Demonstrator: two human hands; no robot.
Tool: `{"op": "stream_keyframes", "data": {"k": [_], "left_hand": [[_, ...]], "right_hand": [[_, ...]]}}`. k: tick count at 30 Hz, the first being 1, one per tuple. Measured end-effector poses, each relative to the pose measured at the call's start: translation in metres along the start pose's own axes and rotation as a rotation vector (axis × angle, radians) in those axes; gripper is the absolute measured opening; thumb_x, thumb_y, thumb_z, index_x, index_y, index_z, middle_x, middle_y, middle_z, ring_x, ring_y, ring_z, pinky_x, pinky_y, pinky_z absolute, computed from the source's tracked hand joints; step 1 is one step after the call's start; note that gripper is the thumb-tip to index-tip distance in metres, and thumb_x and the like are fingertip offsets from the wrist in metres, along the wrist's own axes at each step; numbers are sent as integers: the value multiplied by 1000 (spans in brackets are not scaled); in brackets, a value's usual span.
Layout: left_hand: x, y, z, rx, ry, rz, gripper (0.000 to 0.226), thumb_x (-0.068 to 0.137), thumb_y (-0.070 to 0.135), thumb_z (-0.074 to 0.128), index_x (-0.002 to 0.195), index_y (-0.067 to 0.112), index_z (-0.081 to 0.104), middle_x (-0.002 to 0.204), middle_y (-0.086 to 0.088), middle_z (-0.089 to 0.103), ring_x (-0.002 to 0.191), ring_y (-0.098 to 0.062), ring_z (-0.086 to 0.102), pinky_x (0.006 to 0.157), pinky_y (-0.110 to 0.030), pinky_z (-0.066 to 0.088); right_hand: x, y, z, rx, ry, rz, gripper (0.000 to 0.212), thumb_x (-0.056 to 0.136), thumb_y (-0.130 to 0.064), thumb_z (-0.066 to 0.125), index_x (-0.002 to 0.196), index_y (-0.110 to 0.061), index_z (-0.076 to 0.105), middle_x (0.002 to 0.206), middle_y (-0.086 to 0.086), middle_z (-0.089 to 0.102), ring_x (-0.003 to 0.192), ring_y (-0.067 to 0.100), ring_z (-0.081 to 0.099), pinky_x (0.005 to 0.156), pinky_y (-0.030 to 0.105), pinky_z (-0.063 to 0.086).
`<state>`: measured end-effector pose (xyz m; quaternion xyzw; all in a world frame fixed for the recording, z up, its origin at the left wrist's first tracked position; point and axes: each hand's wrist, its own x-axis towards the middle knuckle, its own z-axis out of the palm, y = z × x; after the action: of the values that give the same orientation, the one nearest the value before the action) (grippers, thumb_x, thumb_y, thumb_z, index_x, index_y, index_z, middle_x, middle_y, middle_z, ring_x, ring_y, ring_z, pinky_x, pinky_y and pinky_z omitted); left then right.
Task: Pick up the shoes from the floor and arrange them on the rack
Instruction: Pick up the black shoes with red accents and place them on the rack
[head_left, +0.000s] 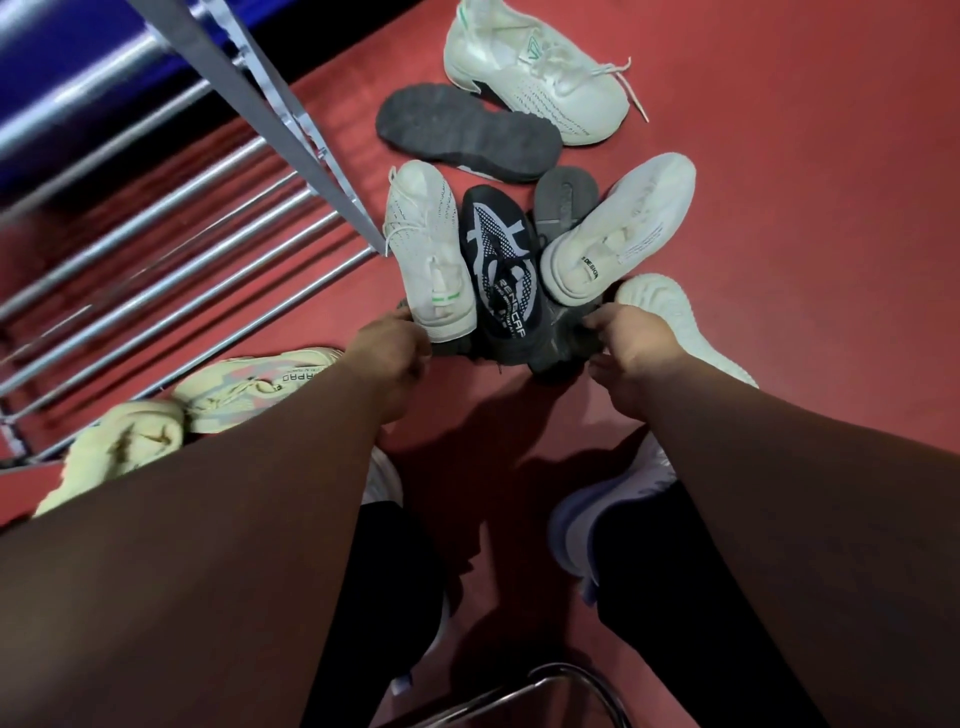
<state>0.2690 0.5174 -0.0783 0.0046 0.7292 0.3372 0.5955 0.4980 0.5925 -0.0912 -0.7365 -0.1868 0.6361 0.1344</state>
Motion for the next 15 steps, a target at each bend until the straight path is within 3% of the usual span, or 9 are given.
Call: {"op": "stream_keyframes", "data": {"k": [3, 7, 12, 15], "left_hand": [[-2, 0, 0, 80, 36, 14, 65, 60, -10, 42, 107, 21, 75, 84, 0, 68, 62, -14, 38, 53, -28, 21], [0, -5, 6, 89, 100, 3, 58, 74, -19, 33, 92, 23, 69, 54, 15, 64, 64, -10, 41, 59, -28, 29], [9, -9, 0, 128, 70, 57, 75, 75, -22, 31, 123, 26, 64, 83, 9, 65, 69, -7, 47, 58, -22, 35], [14, -14, -12, 279, 47, 105, 78, 63, -12, 48, 128, 29, 64, 89, 3, 65, 71, -14, 50, 50, -16, 40]], "right_hand": [[-4, 0, 1, 77, 24, 37, 8, 78, -22, 68, 85, -22, 64, 87, -1, 61, 79, 19, 51, 60, 27, 40], [-4, 3, -8, 161, 4, 64, 12, 83, -29, 68, 92, -22, 67, 91, -3, 61, 76, 18, 53, 72, 29, 49], [-8, -6, -6, 125, -7, 46, 15, 86, -29, 65, 97, -20, 69, 77, 0, 62, 47, 16, 48, 63, 32, 53], [-11, -10, -5, 106, 7, 5, 12, 86, -28, 62, 95, -22, 68, 71, 0, 58, 42, 15, 42, 55, 29, 52]]}}
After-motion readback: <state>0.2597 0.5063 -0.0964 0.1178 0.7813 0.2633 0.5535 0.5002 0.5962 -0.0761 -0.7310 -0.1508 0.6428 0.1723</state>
